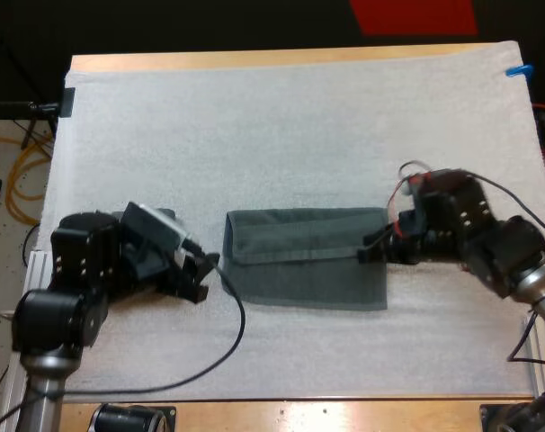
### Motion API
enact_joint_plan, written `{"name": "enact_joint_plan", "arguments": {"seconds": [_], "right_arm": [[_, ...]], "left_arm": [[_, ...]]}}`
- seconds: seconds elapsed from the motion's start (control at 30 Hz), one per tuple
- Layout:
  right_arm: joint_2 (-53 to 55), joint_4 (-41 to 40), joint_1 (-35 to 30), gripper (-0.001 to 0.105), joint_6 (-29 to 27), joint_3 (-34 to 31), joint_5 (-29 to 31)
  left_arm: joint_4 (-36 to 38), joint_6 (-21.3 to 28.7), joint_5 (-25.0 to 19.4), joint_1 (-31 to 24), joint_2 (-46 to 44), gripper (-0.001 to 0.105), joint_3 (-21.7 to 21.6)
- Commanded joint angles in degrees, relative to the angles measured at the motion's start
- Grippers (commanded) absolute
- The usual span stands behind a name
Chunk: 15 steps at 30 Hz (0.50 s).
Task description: Pick towel from pile fold and stack
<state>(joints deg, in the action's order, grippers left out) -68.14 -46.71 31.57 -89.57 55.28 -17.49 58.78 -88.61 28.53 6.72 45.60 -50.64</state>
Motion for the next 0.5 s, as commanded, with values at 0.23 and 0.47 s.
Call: {"name": "enact_joint_plan", "arguments": {"seconds": [0.23, 0.47], "right_arm": [[-5.03, -2.00, 4.27, 0.000, 2.39, 0.70, 4.78], [-19.84, -9.04, 4.27, 0.000, 0.25, 10.06, 3.45]], "left_arm": [[7.18, -2.52, -0.56, 0.25, -4.22, 0.064, -0.30], [7.06, -2.69, -0.56, 0.25, -4.05, 0.064, -0.30]]}}
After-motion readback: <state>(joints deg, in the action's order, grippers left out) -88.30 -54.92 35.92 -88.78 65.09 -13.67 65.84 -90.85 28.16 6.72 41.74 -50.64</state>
